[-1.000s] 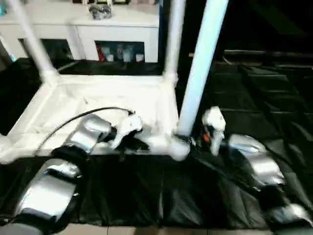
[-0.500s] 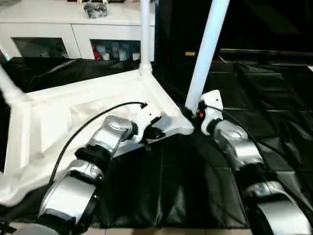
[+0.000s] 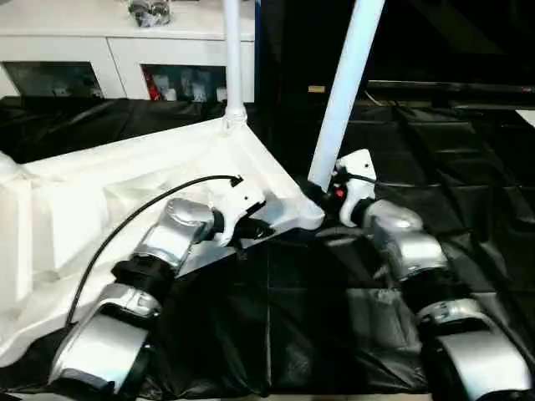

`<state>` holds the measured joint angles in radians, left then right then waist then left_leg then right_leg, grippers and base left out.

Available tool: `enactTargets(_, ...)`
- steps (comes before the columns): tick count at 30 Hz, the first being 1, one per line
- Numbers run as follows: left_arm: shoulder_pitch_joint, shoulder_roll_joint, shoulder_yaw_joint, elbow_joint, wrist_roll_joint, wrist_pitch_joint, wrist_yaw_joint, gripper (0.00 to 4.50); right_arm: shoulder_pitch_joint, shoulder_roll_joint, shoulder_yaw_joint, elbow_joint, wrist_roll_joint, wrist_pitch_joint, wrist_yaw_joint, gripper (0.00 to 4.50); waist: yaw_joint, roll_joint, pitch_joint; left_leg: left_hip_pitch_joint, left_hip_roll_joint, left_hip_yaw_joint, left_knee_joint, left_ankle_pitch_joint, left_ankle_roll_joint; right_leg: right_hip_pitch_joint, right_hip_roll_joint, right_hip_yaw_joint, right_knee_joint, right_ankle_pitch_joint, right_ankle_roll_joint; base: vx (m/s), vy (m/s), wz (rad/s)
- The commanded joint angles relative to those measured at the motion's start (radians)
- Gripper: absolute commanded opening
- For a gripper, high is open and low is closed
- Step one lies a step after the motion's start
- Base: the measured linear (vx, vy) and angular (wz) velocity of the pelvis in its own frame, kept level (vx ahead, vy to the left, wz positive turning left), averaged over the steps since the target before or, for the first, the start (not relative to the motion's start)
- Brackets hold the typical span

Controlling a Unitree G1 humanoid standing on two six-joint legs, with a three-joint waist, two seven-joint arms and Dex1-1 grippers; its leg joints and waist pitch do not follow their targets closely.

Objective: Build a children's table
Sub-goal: Insert table leg to table base

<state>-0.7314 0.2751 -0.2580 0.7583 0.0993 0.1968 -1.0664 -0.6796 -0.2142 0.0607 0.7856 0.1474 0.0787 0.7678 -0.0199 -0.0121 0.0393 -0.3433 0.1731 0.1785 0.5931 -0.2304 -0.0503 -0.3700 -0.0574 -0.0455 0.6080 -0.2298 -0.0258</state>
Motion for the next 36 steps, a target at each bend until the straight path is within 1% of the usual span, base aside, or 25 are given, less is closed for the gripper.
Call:
enactTargets(1,0.011,-0.008,-0.048,-0.049,-0.037,-0.055,-0.119,0.00,0.084,0.012,0.132,0.053,-0.032,0.100,0.161,1.86,0.009,0.006,-0.038,-0.005,0.069,-0.023,-0.075,-0.131,0.087,0.038,-0.100,0.056,-0.076,-0.074,-0.297,0.000,0.000,0.00)
enactTargets(4,0.012,0.032,-0.055,-0.045,-0.042,-0.116,-0.198,0.00,0.120,-0.031,0.178,-0.014,-0.035,0.096,0.286,1.86,0.014,0.002,-0.036,-0.003,0.074,-0.023,-0.079,-0.141,0.092,0.036,-0.100,0.055,-0.075,-0.086,-0.292,0.000,0.000,0.00)
enactTargets(5,0.001,0.051,-0.058,-0.022,-0.037,-0.142,-0.226,0.00,0.147,-0.059,0.207,-0.057,-0.040,0.083,0.349,1.86,0.017,0.003,-0.036,-0.002,0.075,-0.023,-0.080,-0.143,0.089,0.035,-0.100,0.055,-0.075,-0.091,-0.290,0.000,0.000,0.00)
enactTargets(8,-0.015,0.069,-0.059,0.014,-0.026,-0.174,-0.247,0.00,0.174,-0.079,0.219,-0.101,-0.035,0.073,0.399,1.86,0.031,0.005,-0.032,0.003,0.078,-0.021,-0.084,-0.171,0.067,0.031,-0.100,0.056,-0.078,-0.144,-0.276,0.000,0.000,0.00)
enactTargets(11,-0.025,0.080,-0.057,0.035,-0.027,-0.197,-0.278,0.00,0.201,-0.098,0.229,-0.151,-0.013,0.087,0.447,1.86,0.035,0.004,-0.030,0.006,0.077,-0.021,-0.087,-0.197,0.050,0.029,-0.101,0.058,-0.085,-0.189,-0.264,0.000,0.000,0.00)
enactTargets(12,-0.033,0.089,-0.052,0.044,-0.040,-0.206,-0.325,0.00,0.224,-0.113,0.238,-0.196,0.011,0.111,0.490,1.86,0.036,0.010,-0.031,0.005,0.079,-0.023,-0.088,-0.196,0.043,0.029,-0.103,0.059,-0.081,-0.182,-0.267,0.000,0.000,0.00)
enactTargets(14,-0.038,0.094,-0.053,0.048,-0.042,-0.209,-0.342,0.00,0.236,-0.121,0.243,-0.218,0.019,0.119,0.513,1.86,0.041,0.008,-0.033,0.005,0.080,-0.021,-0.088,-0.181,0.046,0.032,-0.099,0.057,-0.078,-0.144,-0.267,0.000,0.000,0.00)
enactTargets(15,-0.044,0.101,-0.060,0.055,-0.035,-0.219,-0.353,0.00,0.249,-0.129,0.249,-0.237,0.022,0.124,0.532,1.86,0.044,0.013,-0.034,0.005,0.079,-0.021,-0.088,-0.173,0.047,0.031,-0.100,0.057,-0.076,-0.120,-0.273,0.000,0.000,0.00)
enactTargets(16,-0.048,0.104,-0.063,0.061,-0.032,-0.227,-0.358,0.00,0.256,-0.133,0.252,-0.248,0.021,0.127,0.543,1.86,0.048,0.014,-0.036,0.007,0.079,-0.020,-0.086,-0.162,0.048,0.031,-0.099,0.056,-0.073,-0.094,-0.279,0.000,0.000,0.00)
enactTargets(17,-0.052,0.105,-0.064,0.067,-0.028,-0.231,-0.355,0.00,0.258,-0.133,0.253,-0.252,0.017,0.127,0.545,1.86,0.053,0.019,-0.037,0.008,0.078,-0.019,-0.085,-0.153,0.047,0.031,-0.100,0.056,-0.072,-0.070,-0.284,0.000,0.000,0.00)
enactTargets(18,-0.055,0.105,-0.063,0.073,-0.027,-0.235,-0.354,0.00,0.258,-0.132,0.253,-0.253,0.014,0.126,0.543,1.86,0.053,0.019,-0.036,0.008,0.078,-0.018,-0.085,-0.152,0.047,0.031,-0.099,0.056,-0.072,-0.059,-0.288,0.000,0.000,0.00)
enactTargets(20,-0.063,0.101,-0.060,0.093,-0.021,-0.243,-0.344,0.00,0.261,-0.126,0.240,-0.258,0.003,0.123,0.521,1.86,0.054,0.017,-0.035,0.006,0.076,-0.019,-0.086,-0.166,0.037,0.034,-0.100,0.055,-0.073,-0.070,-0.291,0.000,0.000,0.00)
enactTargets(21,-0.066,0.097,-0.059,0.101,-0.016,-0.246,-0.328,0.00,0.260,-0.121,0.231,-0.254,-0.005,0.115,0.498,1.86,0.055,0.019,-0.035,0.006,0.076,-0.020,-0.086,-0.170,0.034,0.035,-0.101,0.056,-0.073,-0.078,-0.290,0.000,0.000,0.00)
enactTargets(23,-0.074,0.088,-0.056,0.124,-0.006,-0.250,-0.297,0.00,0.252,-0.106,0.216,-0.228,-0.028,0.092,0.428,1.86,0.053,0.020,-0.030,0.006,0.075,-0.021,-0.090,-0.196,0.024,0.031,-0.100,0.056,-0.080,-0.137,-0.279,0.000,0.000,0.00)
enactTargets(25,-0.082,0.065,-0.042,0.143,0.005,-0.222,-0.227,0.00,0.222,-0.072,0.180,-0.155,-0.060,0.055,0.281,1.86,0.046,0.017,-0.022,0.017,0.074,-0.027,-0.095,-0.293,-0.009,0.020,-0.106,0.060,-0.098,-0.332,-0.243,0.000,0.000,0.00)
enactTargets(26,-0.088,0.045,-0.030,0.153,0.008,-0.198,-0.170,0.00,0.195,-0.044,0.146,-0.100,-0.070,0.047,0.168,1.86,0.043,0.019,-0.020,0.024,0.072,-0.030,-0.094,-0.320,-0.027,0.011,-0.108,0.062,-0.104,-0.413,-0.222,0.000,0.000,0.00)
enactTargets(27,-0.092,0.035,-0.026,0.160,0.009,-0.192,-0.144,0.00,0.183,-0.033,0.130,-0.080,-0.071,0.050,0.120,1.86,0.039,0.018,-0.018,0.020,0.071,-0.037,-0.096,-0.337,-0.034,0.012,-0.110,0.061,-0.108,-0.476,-0.197,-0.054,-0.003,-0.02)
enactTargets(28,-0.092,0.035,-0.026,0.160,0.009,-0.192,-0.144,0.00,0.183,-0.033,0.130,-0.080,-0.071,0.050,0.120,1.86,0.039,0.018,-0.018,0.020,0.071,-0.037,-0.096,-0.337,-0.034,0.012,-0.110,0.061,-0.108,-0.476,-0.197,-0.071,0.011,-0.08)
enactTargets(29,-0.096,0.012,-0.021,0.163,0.008,-0.167,-0.096,0.00,0.154,0.000,0.086,-0.028,-0.061,0.057,0.010,1.86,0.036,0.016,-0.016,0.014,0.069,-0.040,-0.100,-0.347,-0.033,0.014,-0.108,0.057,-0.113,-0.520,-0.171,-0.071,0.011,-0.08)
enactTargets(30,-0.098,-0.007,-0.020,0.160,0.011,-0.146,-0.057,0.00,0.141,0.016,0.065,-0.006,-0.053,0.066,-0.041,1.86,0.032,0.020,-0.016,0.019,0.070,-0.042,-0.100,-0.366,-0.036,0.005,-0.109,0.058,-0.115,-0.551,-0.159,-0.062,0.016,-0.07)
enactTargets(31,-0.098,-0.007,-0.020,0.160,0.011,-0.146,-0.057,0.00,0.141,0.016,0.065,-0.006,-0.053,0.066,-0.041,1.86,0.027,0.019,-0.016,0.021,0.069,-0.044,-0.099,-0.380,-0.037,0.003,-0.108,0.058,-0.120,-0.561,-0.152,0.000,0.000,0.00)
enactTargets(32,-0.100,-0.023,-0.019,0.160,0.014,-0.134,-0.028,0.00,0.132,0.029,0.049,0.007,-0.048,0.073,-0.079,1.86,0.025,0.019,-0.016,0.019,0.069,-0.044,-0.100,-0.379,-0.033,0.004,-0.106,0.057,-0.120,-0.550,-0.152,0.000,0.000,0.00)
enactTargets(33,-0.098,-0.035,-0.018,0.153,0.015,-0.120,-0.012,0.00,0.128,0.036,0.041,0.016,-0.043,0.079,-0.095,1.86,0.021,0.021,-0.017,0.015,0.070,-0.044,-0.103,-0.368,-0.028,0.007,-0.106,0.057,-0.118,-0.509,-0.160,0.000,0.000,0.00)
enactTargets(34,-0.093,-0.077,-0.015,0.130,0.015,-0.073,0.039,0.00,0.111,0.059,0.014,0.046,-0.026,0.099,-0.152,1.86,0.018,0.022,-0.020,0.015,0.074,-0.040,-0.104,-0.353,-0.030,0.009,-0.104,0.058,-0.112,-0.444,-0.178,0.000,0.000,0.00)
enactTargets(36,-0.082,-0.110,-0.021,0.109,0.023,-0.044,0.070,0.00,0.100,0.074,0.012,0.072,-0.029,0.098,-0.179,1.86,0.019,0.022,-0.020,0.017,0.073,-0.036,-0.102,-0.341,-0.028,0.007,-0.101,0.058,-0.109,-0.375,-0.209,0.000,0.000,0.00)
